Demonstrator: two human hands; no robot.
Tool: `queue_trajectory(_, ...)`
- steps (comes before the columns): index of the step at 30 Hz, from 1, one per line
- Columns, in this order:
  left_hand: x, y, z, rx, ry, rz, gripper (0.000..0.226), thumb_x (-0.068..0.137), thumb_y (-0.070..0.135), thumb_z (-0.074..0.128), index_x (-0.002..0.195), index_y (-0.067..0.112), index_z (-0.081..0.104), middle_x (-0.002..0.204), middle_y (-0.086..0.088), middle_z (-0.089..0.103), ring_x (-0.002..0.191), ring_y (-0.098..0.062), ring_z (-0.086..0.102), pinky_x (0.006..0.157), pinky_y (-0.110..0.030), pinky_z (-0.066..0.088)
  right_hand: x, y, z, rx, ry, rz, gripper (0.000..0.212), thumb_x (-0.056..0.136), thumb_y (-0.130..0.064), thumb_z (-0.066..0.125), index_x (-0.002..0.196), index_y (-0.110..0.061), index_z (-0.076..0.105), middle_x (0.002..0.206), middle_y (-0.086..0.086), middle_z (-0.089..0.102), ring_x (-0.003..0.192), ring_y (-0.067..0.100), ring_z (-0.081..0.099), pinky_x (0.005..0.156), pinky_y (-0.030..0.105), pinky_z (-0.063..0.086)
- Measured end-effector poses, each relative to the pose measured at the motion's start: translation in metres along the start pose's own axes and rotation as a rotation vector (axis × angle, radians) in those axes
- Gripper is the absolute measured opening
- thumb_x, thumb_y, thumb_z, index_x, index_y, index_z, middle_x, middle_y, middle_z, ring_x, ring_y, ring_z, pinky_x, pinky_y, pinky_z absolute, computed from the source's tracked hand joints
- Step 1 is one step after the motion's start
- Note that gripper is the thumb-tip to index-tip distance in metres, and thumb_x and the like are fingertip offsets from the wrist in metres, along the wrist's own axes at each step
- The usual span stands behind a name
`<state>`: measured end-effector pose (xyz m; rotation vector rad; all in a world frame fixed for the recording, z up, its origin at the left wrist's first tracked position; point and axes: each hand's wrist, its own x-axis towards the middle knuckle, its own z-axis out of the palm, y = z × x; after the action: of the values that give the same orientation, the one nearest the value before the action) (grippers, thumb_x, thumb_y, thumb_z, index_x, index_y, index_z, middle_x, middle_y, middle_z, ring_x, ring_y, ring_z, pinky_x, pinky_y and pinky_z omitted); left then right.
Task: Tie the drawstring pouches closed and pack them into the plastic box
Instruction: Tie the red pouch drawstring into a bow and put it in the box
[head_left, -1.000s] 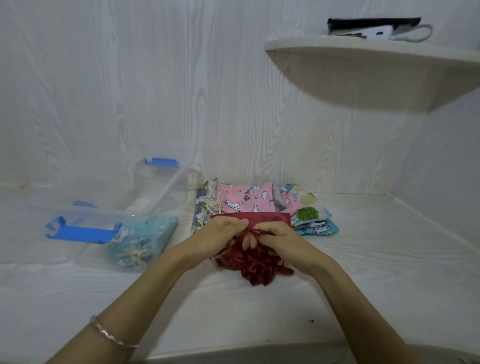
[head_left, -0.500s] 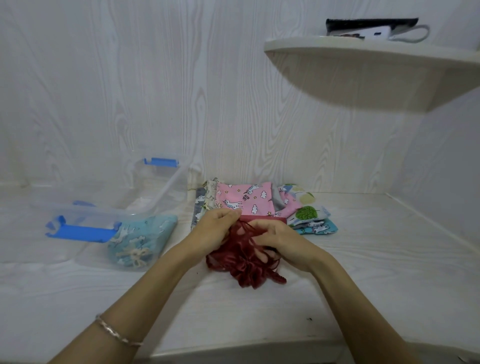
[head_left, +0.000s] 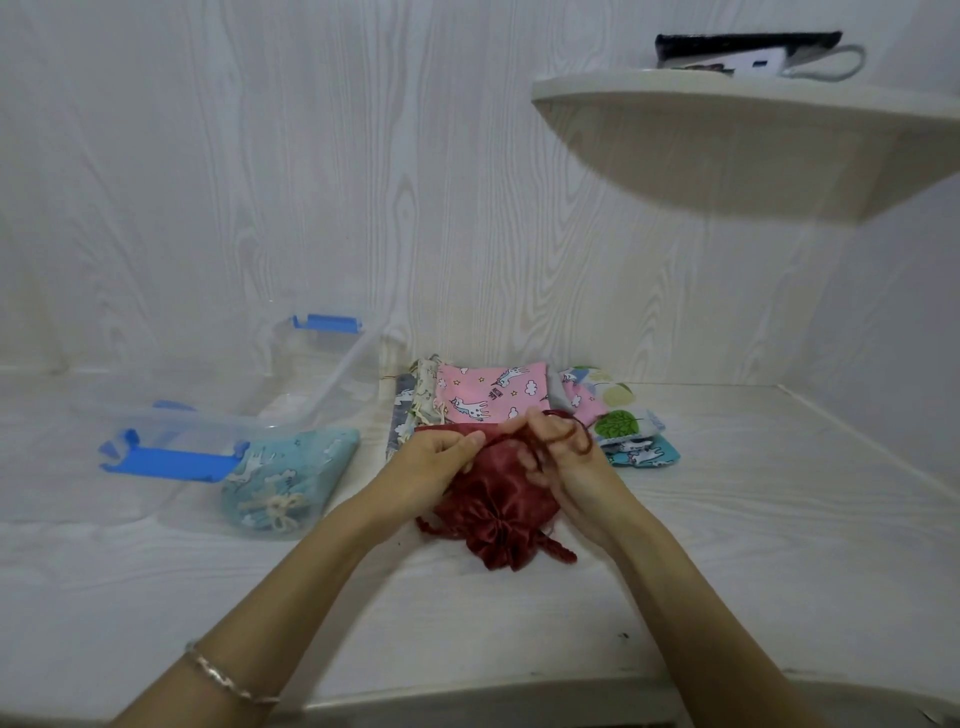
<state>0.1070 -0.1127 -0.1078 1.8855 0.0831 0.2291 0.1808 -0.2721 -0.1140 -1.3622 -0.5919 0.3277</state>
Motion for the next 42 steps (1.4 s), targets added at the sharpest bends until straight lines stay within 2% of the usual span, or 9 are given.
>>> queue_trajectory(8,-0.019,-0.009,-0.019,0.234,0.027,0.137,0.053,0.088,0.042,0.063,0.047,0.021,0.036,0.048,0.008,0.031,0.044,-0.006,0.026,0.046,-0.018,0.025,0.0,0.0,-0.026,0.652,0.226,0.07,0.028,0.096,-0.031,0.05,0.076,-0.013,0.057,0.082,0.008,0.068,0.086,0.021,0.07,0.098,0.037,0.048)
queue_trajectory(13,-0.024,-0.004,-0.015,-0.364,-0.051,-0.101,0.049,0.086,0.045,0.053,0.046,0.023,0.038,0.05,0.005,0.028,0.046,-0.006,0.033,0.045,-0.015,0.03,-0.007,0.004,-0.029,0.735,0.276,0.103,0.035,0.1,-0.03,0.047,0.069,-0.014,0.052,0.055,-0.003,0.041,0.046,0.01,0.046,0.055,0.024,0.053)
queue_trajectory(17,-0.019,-0.007,-0.009,-1.052,-0.038,-0.156,0.063,0.096,0.041,0.044,0.037,0.018,0.045,0.067,-0.004,0.063,0.082,-0.017,0.068,0.092,-0.033,0.052,-0.006,0.009,-0.032,0.569,0.284,0.093,0.034,0.1,-0.031,0.046,0.071,-0.013,0.053,0.049,-0.006,0.03,0.037,0.004,0.024,0.034,0.016,0.022)
queue_trajectory(20,-0.018,-0.003,-0.007,-1.23,0.004,-0.223,0.053,0.091,0.039,0.05,0.044,0.018,0.037,0.048,0.004,0.037,0.04,-0.008,0.042,0.047,-0.02,0.049,-0.007,0.015,-0.037,0.313,0.294,0.019,0.037,0.102,-0.029,0.044,0.073,-0.014,0.061,0.049,-0.007,0.027,0.037,0.003,0.019,0.035,0.018,0.012)
queue_trajectory(23,-0.017,-0.008,-0.01,-1.068,0.046,-0.268,0.053,0.095,0.039,0.047,0.048,0.02,0.032,0.047,0.005,0.025,0.035,-0.005,0.022,0.031,-0.016,0.016,-0.008,0.017,-0.043,0.157,0.316,0.011,0.037,0.102,-0.03,0.046,0.072,-0.018,0.065,0.049,-0.007,0.022,0.039,0.004,0.016,0.036,0.018,0.013)
queue_trajectory(27,-0.022,-0.015,-0.007,-0.755,0.084,-0.253,0.049,0.097,0.04,0.047,0.057,0.022,0.025,0.05,0.005,0.02,0.037,-0.006,0.015,0.035,-0.016,0.009,-0.012,0.018,-0.043,-0.018,0.314,0.026,0.031,0.1,-0.029,0.049,0.084,-0.011,0.069,0.05,-0.007,0.022,0.043,0.007,0.017,0.039,0.019,0.015)
queue_trajectory(31,-0.027,-0.001,-0.005,-0.485,0.018,-0.113,0.049,0.097,0.039,0.046,0.053,0.02,0.034,0.053,0.0,0.033,0.045,-0.01,0.02,0.039,-0.019,0.013,-0.007,-0.005,-0.023,-0.408,0.233,-0.165,0.034,0.094,-0.025,0.061,0.066,-0.007,0.067,0.052,-0.005,0.029,0.05,0.01,0.026,0.049,0.023,0.023)
queue_trajectory(37,-0.025,0.039,0.0,-0.295,-0.018,0.13,0.043,0.097,0.028,0.049,0.059,0.011,0.059,0.064,-0.003,0.056,0.054,-0.008,0.046,0.051,-0.013,0.037,0.005,-0.022,0.013,-1.067,-0.424,-0.042,0.017,0.082,-0.018,0.065,0.066,-0.014,0.066,0.061,0.0,0.059,0.057,0.011,0.05,0.061,0.032,0.043)
queue_trajectory(42,-0.002,0.051,0.003,-0.335,0.068,0.114,0.043,0.099,0.022,0.047,0.057,0.017,0.053,0.079,-0.002,0.067,0.07,-0.008,0.058,0.066,-0.017,0.047,-0.012,-0.024,0.008,-0.752,-0.485,0.147,0.033,0.081,-0.001,0.055,0.099,-0.02,0.074,0.081,-0.015,0.068,0.07,0.002,0.056,0.068,0.02,0.046)
